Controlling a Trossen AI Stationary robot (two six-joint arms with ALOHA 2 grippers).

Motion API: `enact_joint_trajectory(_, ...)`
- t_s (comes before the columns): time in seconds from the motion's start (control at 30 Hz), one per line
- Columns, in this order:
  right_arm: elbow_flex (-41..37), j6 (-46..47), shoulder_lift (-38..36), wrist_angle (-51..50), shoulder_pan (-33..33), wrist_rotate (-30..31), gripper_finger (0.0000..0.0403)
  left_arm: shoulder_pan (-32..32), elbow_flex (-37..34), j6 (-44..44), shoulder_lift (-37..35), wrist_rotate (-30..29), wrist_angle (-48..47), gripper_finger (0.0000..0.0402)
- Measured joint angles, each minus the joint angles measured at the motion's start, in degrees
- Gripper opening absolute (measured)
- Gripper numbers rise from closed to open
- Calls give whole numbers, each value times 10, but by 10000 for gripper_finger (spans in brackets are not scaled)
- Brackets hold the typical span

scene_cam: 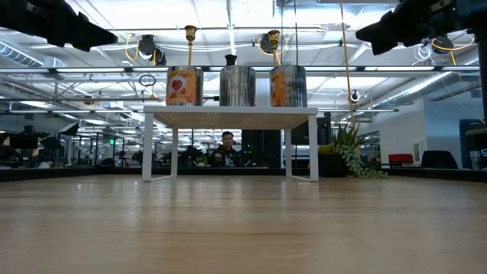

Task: Pick & Place candle stick holders
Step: Return to Home Position

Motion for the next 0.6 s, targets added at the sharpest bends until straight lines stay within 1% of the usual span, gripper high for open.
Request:
enact_joint_trajectory(0.13,-23,3,-42,1,0,24,2,0,-1,-2,-19,13,-7,88)
enact_joint_trajectory(0.2,-37,11,-60,1,0,25,1,0,-1,3,-29,32,-20,88)
enact_joint_trajectory(0.3,-63,23,-84,7,0,26,2,0,-1,-3,-40,37,-38,88)
enact_joint_trajectory(0.47,-121,21,-116,71,0,29,1,0,-1,-14,-43,38,-35,88)
enact_joint_trajectory(0.6,-163,20,-143,104,0,33,1,0,-37,-24,-42,39,-3,88)
